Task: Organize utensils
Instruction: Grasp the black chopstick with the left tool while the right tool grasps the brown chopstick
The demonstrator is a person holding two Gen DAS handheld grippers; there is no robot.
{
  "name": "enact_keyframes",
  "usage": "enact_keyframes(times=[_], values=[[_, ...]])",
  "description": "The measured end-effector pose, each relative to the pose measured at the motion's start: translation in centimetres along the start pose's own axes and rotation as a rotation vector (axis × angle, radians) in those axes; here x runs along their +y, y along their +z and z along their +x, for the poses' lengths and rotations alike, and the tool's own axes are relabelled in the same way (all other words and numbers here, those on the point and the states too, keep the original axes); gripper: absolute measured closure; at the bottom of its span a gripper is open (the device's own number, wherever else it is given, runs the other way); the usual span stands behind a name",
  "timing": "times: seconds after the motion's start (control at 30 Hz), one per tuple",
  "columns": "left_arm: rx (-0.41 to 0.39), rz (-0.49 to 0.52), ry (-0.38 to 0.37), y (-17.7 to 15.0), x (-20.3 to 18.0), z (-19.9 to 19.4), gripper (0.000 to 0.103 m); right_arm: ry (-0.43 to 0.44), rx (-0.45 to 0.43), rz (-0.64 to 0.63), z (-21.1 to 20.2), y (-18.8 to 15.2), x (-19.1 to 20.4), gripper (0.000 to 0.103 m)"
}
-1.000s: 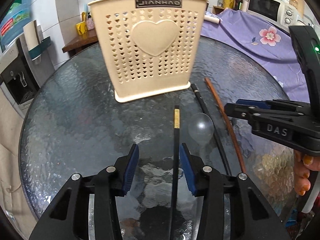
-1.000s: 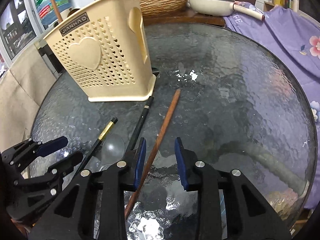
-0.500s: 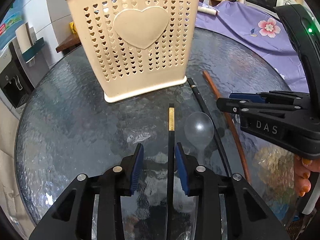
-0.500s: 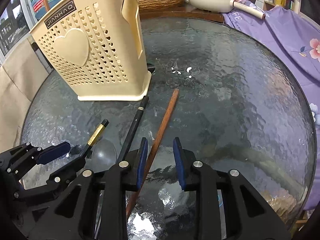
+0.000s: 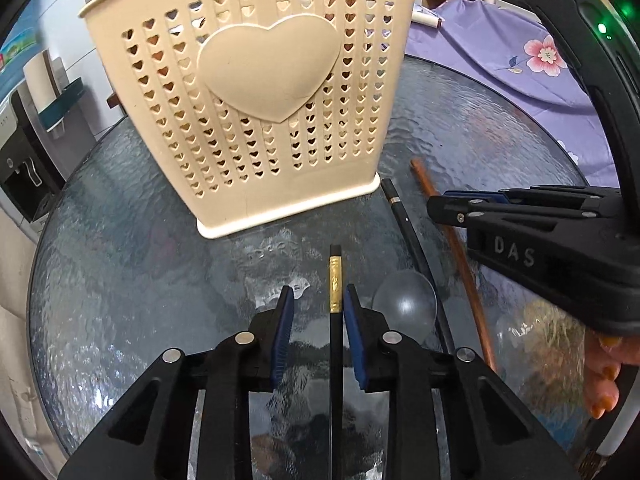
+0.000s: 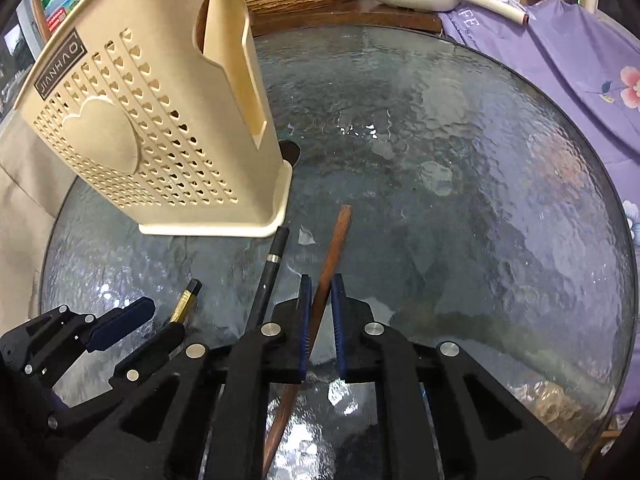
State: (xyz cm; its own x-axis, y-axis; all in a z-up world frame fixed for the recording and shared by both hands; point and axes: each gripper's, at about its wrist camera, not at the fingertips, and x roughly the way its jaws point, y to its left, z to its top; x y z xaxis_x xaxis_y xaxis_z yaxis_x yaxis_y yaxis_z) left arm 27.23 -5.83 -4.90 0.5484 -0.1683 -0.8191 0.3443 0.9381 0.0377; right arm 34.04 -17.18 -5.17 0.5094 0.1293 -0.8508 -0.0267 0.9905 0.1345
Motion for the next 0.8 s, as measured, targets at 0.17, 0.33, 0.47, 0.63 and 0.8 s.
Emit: enact_keyframes(times=[0.17,0.33,0.47,0.63,0.8], values=[[-0.004,0.014,0.012,0.4,-0.7,0.2,0.091,-0.016,-0.027,-0.021,-0.1,-0.7,0.6,0.093],[-0.012,0.034,0.032,0.5,-1.5,0.4,0.096,0.054,-0.042,0.012,-0.8,-2.2,-0.2,0.095],[-0.013,0.047,0.052,0.7,-2.2,0.6,0.096,0.093,-0.056,0.025,-1.4,-3.0,-1.2,0.095],[-0.021,0.015,0.03,0.8,-1.1,0.1,0.096,0.123,-0.102,0.019,-3.1,-3.6,-1.8,0.095],[-0.091,-0.045,-0.007,0.9,0.7,-2.8,0.096,0.221,-0.164,0.018,-6.4,-4.0,-2.6,0.095]])
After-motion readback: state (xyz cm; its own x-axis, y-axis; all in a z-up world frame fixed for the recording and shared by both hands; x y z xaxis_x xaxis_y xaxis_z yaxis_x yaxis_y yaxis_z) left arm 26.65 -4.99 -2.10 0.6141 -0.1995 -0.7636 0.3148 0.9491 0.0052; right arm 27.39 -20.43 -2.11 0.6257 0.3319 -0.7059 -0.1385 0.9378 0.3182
